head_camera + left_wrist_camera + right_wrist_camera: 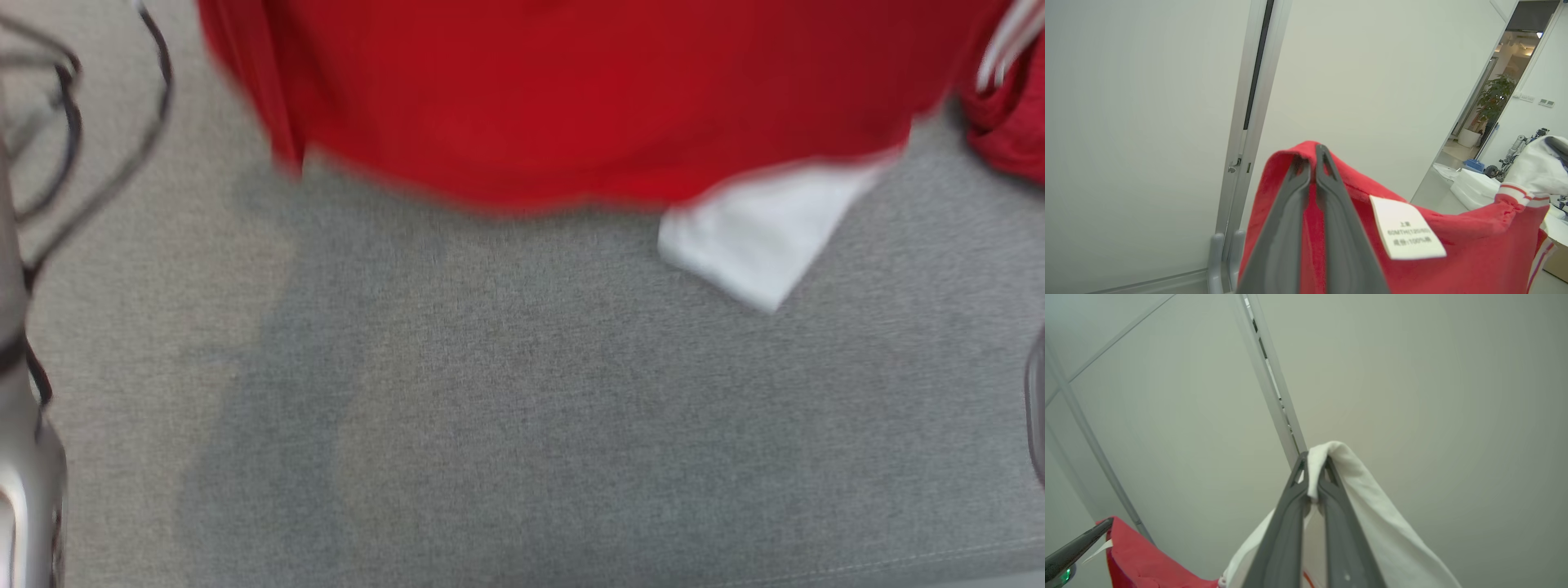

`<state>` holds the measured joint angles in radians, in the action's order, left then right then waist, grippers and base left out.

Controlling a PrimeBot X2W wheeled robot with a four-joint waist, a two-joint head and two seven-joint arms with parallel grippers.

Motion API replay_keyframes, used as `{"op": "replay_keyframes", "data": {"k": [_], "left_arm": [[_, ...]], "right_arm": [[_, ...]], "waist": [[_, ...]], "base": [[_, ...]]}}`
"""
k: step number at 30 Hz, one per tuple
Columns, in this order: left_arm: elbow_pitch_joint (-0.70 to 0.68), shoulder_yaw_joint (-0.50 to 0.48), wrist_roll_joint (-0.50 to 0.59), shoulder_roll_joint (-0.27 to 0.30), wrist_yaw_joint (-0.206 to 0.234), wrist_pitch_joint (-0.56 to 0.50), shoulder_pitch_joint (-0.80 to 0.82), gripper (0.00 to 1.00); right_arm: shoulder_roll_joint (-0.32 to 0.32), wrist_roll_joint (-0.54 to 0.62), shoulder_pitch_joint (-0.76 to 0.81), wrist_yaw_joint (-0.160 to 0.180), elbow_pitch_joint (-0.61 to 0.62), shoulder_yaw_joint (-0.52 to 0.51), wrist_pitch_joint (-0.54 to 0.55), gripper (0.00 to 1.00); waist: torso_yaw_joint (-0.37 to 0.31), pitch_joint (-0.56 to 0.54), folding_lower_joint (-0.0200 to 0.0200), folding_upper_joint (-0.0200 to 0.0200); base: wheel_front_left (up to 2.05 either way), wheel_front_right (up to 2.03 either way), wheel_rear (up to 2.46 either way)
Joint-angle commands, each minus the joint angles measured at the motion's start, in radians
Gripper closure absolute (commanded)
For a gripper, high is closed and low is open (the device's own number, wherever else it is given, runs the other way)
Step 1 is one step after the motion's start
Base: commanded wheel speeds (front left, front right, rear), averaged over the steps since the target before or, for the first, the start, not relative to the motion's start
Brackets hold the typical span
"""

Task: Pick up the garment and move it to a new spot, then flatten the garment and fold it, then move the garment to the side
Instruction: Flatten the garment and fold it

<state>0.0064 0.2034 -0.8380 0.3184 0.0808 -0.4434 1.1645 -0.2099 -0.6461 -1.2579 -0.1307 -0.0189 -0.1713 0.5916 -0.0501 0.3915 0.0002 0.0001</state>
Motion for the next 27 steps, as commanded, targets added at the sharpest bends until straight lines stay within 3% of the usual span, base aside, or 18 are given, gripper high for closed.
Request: {"op": "replay_keyframes", "data": {"k": [1, 6, 11, 17, 22, 27], "left_arm": [[0.077, 0.001, 0.032, -0.018, -0.019, 0.054, 0.078, 1.00], [0.360, 0.029, 0.127, -0.058, -0.129, 0.283, 0.286, 1.00], [0.567, 0.074, 0.148, -0.072, -0.196, 0.445, 0.288, 1.00], [0.674, 0.194, 0.096, -0.052, -0.212, 0.574, 0.024, 1.00], [0.625, 0.328, 0.032, 0.016, -0.212, 0.664, -0.270, 1.00], [0.548, 0.362, 0.034, 0.073, -0.212, 0.703, -0.499, 1.00]], "right_arm": [[0.033, 0.059, -0.089, 0.000, -0.061, -0.019, -0.039, 1.00], [0.107, 0.209, -0.341, 0.000, -0.280, -0.052, -0.178, 1.00], [0.134, 0.183, -0.322, 0.000, -0.395, -0.015, -0.257, 1.00], [0.108, 0.030, 0.031, 0.000, -0.336, 0.081, -0.323, 1.00], [0.052, -0.111, 0.461, 0.000, -0.171, 0.134, -0.363, 1.00], [0.012, -0.176, 0.790, 0.000, -0.035, 0.132, -0.383, 1.00]], "waist": [[0.028, 0.222, -0.0002, -0.0001], [0.024, 0.266, -0.0002, -0.0001], [0.004, 0.260, -0.0002, -0.0001], [-0.023, 0.196, -0.0002, -0.0001], [-0.033, 0.097, -0.0002, -0.0001], [-0.034, -0.007, -0.0002, -0.0001]], "base": [[0.00, 0.00, 0.00], [0.00, 0.00, 0.00], [0.00, 0.00, 0.00], [0.00, 0.00, 0.00], [0.00, 0.00, 0.00], [0.00, 0.00, 0.00]]}}
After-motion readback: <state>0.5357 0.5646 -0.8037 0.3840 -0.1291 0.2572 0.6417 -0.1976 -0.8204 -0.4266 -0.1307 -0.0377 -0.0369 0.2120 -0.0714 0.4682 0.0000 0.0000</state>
